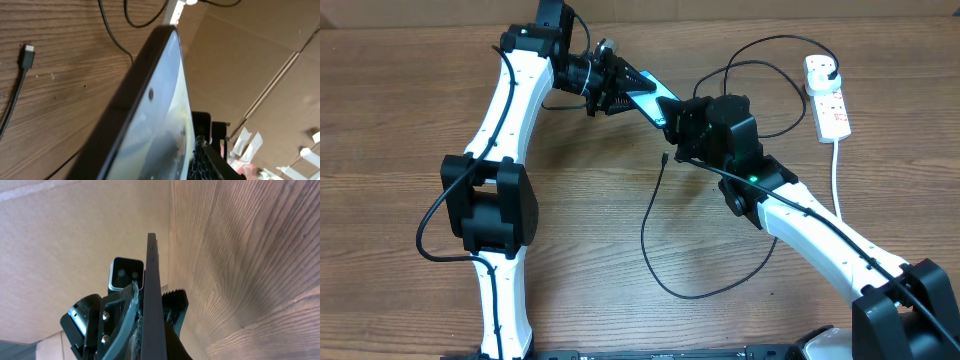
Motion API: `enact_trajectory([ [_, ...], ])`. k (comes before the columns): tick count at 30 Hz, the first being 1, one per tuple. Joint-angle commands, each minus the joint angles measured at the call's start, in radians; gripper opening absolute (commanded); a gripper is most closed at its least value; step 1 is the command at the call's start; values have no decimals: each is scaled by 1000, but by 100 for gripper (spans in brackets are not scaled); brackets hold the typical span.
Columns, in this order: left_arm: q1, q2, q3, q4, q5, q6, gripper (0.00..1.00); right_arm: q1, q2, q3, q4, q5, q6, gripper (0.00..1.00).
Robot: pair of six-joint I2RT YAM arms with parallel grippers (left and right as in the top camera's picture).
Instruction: Plug charger to phone and switch on socket
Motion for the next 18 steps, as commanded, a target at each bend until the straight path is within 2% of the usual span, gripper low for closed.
enact_trajectory([
  [1,-14,-3,21,23,-1,-43,33,20,-38,42,12,-95,77,4],
  [4,-18,-3,21,27,-1,-60,32,20,-38,42,12,-99,116,4],
  [9,-20,-3,21,33,2,-124,25,25,-36,42,8,-95,117,4],
  [14,-20,-3,21,35,25,-146,23,25,-21,42,7,-95,117,4],
  [16,-20,-3,21,35,29,-153,6,26,-19,41,7,-99,117,4],
  [18,-20,-3,21,35,29,-169,4,30,-19,41,7,-98,117,4],
])
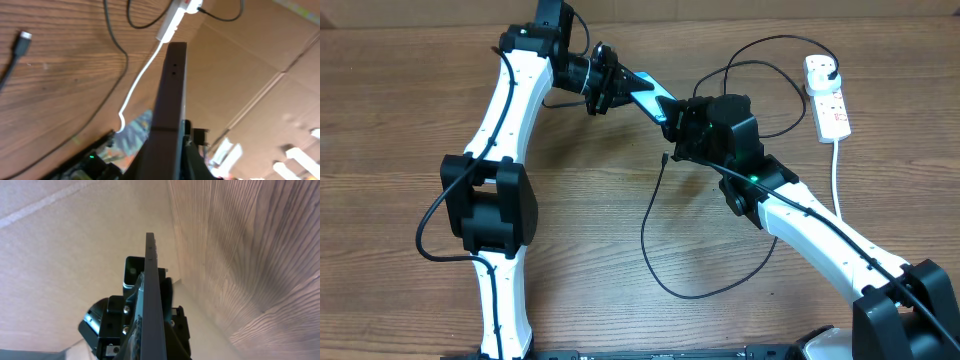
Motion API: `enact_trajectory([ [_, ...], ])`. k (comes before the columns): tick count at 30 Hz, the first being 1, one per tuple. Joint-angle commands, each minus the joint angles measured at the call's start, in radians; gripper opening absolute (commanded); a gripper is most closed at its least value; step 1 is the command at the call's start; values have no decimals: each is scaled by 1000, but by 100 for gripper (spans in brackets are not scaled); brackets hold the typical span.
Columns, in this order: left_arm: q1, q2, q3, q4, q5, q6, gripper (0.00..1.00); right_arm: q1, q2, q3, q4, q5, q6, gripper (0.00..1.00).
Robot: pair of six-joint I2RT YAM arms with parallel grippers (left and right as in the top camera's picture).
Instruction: Plug charger to phone and switch on socket
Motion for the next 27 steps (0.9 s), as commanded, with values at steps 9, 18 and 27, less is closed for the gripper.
enact_trajectory([
  [9,-23,-3,21,44,17,-32,4,43,-19,39,-27,-71,-54,11],
  [18,5,-3,21,87,-9,4,5,41,-19,39,-26,-13,-212,52],
  [27,104,-3,21,86,-13,137,4,-18,-19,39,-30,28,-637,100],
])
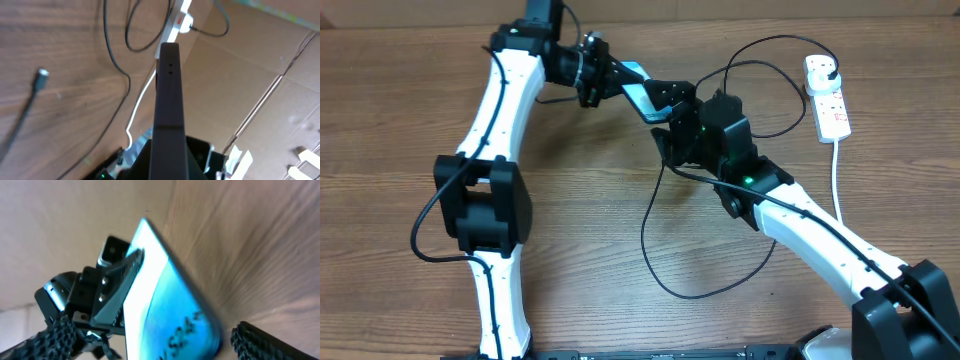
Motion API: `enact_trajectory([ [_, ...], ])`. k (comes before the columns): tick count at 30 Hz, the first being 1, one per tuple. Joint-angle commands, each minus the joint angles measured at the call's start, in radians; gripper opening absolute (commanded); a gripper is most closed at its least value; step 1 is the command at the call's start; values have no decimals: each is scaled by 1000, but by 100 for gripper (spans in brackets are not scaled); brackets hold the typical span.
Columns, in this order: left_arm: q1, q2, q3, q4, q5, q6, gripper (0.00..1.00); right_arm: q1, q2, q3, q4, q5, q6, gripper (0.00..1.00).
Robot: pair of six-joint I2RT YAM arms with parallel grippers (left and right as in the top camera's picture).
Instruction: Plug charger to phone and switch on socket
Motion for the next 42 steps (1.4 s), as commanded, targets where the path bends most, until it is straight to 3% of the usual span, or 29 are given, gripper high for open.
enact_trajectory([
  [1,60,-3,21,3,28,90,4,-44,-19,28,-10,13,-258,100],
  [7,139,-3,21,-45,85,171,4,-130,-20,29,-163,-102,-495,100],
  [15,194,-3,21,-65,382,419,4,-136,17,194,-594,-92,-828,100],
  [22,191,-3,21,-77,382,507,4,-101,211,408,-804,-68,-963,100],
  [27,191,-3,21,-130,301,491,4,-84,278,418,-721,-68,-962,100],
  [31,191,-3,21,-185,221,473,4,-72,304,415,-695,-38,-960,80],
  [37,191,-3,21,-188,215,454,4,-63,369,415,-718,8,-935,54],
  [42,190,-3,21,-188,214,454,4,-63,431,415,-730,4,-883,47],
])
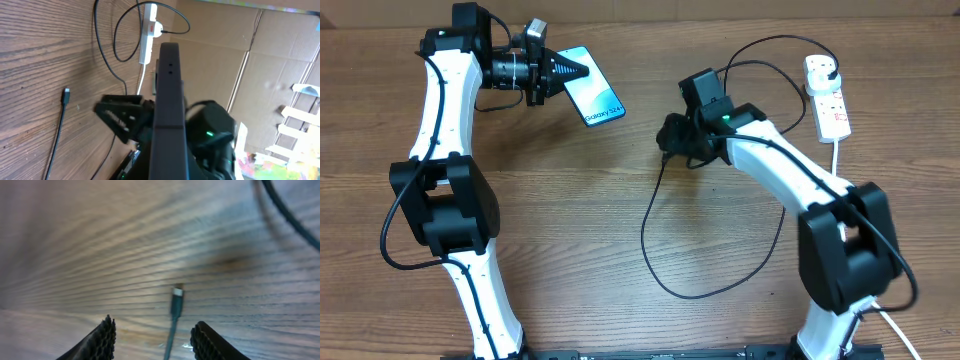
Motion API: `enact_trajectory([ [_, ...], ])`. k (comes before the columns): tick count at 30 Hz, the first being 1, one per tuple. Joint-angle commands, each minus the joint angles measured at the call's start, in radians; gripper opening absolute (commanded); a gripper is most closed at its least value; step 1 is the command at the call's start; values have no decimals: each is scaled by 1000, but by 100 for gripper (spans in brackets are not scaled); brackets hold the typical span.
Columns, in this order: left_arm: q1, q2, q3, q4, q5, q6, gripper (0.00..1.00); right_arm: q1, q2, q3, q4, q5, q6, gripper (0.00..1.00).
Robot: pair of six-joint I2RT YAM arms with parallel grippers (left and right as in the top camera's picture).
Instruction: Plug charger to phone and switch on socket
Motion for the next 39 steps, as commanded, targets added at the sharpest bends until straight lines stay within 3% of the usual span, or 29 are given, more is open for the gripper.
enact_trajectory([
  [1,-3,-3,21,0,29,-7,4,5,53,11,-1,17,42,47],
  [7,-5,-3,21,-6,29,-6,4,5,86,11,5,18,60,46],
  [22,-10,-3,21,-7,29,-6,4,48,133,11,26,79,117,31],
  [26,-10,-3,21,-20,28,-6,4,84,133,8,24,137,122,22],
  [32,-10,-3,21,-25,28,-2,4,127,134,-17,9,243,195,17],
  [39,-18,-3,21,-33,28,-2,4,127,142,-20,27,245,227,6],
])
